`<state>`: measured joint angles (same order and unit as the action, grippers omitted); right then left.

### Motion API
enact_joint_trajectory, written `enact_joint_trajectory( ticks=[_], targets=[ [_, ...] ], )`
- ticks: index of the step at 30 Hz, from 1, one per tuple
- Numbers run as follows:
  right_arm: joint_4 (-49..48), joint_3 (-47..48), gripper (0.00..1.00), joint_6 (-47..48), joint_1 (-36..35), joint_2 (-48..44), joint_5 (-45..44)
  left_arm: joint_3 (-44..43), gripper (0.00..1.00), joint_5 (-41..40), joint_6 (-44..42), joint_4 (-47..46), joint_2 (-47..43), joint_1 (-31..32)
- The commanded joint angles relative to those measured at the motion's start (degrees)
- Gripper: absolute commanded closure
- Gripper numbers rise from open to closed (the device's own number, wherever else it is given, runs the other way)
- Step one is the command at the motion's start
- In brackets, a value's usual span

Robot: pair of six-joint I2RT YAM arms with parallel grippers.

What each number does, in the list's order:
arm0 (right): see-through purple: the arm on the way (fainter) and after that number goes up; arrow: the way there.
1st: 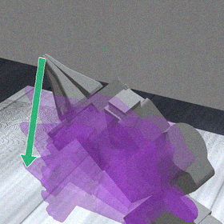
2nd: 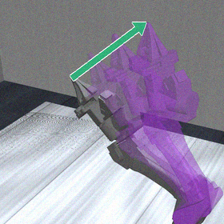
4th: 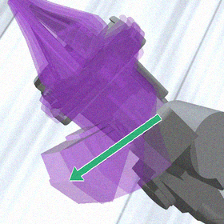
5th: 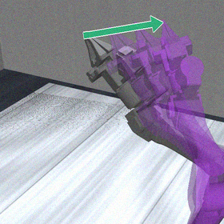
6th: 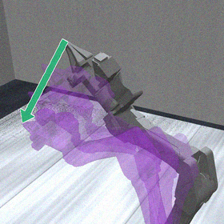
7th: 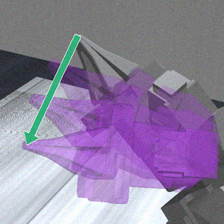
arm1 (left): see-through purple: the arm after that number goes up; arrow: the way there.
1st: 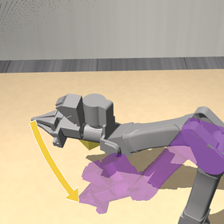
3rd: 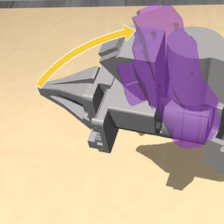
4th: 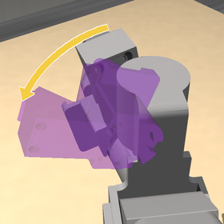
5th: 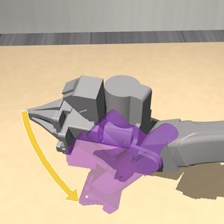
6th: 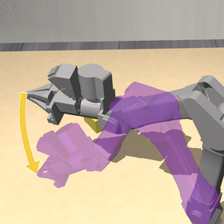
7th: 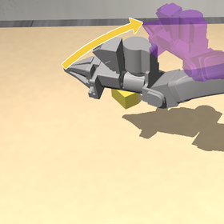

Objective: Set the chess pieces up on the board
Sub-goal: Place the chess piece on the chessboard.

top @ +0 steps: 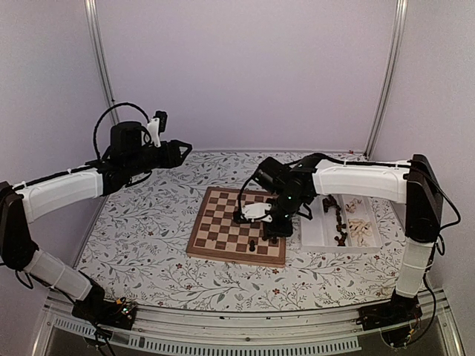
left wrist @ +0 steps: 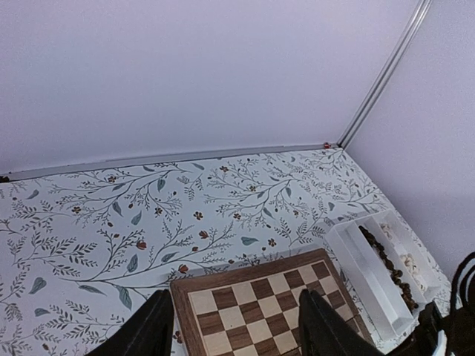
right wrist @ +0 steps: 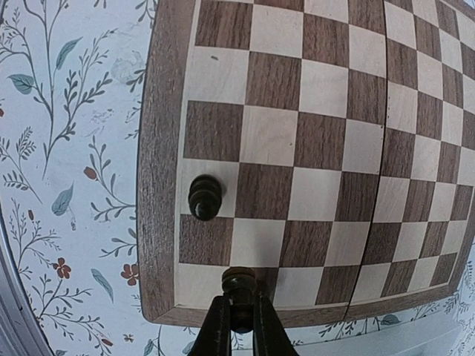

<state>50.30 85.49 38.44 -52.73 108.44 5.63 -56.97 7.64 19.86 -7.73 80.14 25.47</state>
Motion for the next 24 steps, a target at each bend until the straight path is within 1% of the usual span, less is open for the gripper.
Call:
enact_joint_trajectory(
  ticks=[1, 21, 22, 24],
  targets=[
    [1.1, 3.7, 0.98, 0.1, -0.2, 3.0, -0.3, -1.7, 0.40, 1.2, -0.8, 0.9, -0.6, 0.0],
    [0.9, 4.6, 0.95, 0.0, -0.2, 8.3, -1.5, -2.2, 0.41, 2.2, -0.7, 1.5, -0.8, -0.1],
    [0.9, 4.6, 0.94, -0.1, -0.2, 8.4, -1.6, -2.2, 0.40, 2.4, -0.8, 1.5, -0.7, -0.2],
    [0.7, 4.6, 0.90, -0.2, -0.2, 8.5, -1.7, -2.3, 0.40, 2.5, -0.7, 1.6, -0.6, -0.1]
  ],
)
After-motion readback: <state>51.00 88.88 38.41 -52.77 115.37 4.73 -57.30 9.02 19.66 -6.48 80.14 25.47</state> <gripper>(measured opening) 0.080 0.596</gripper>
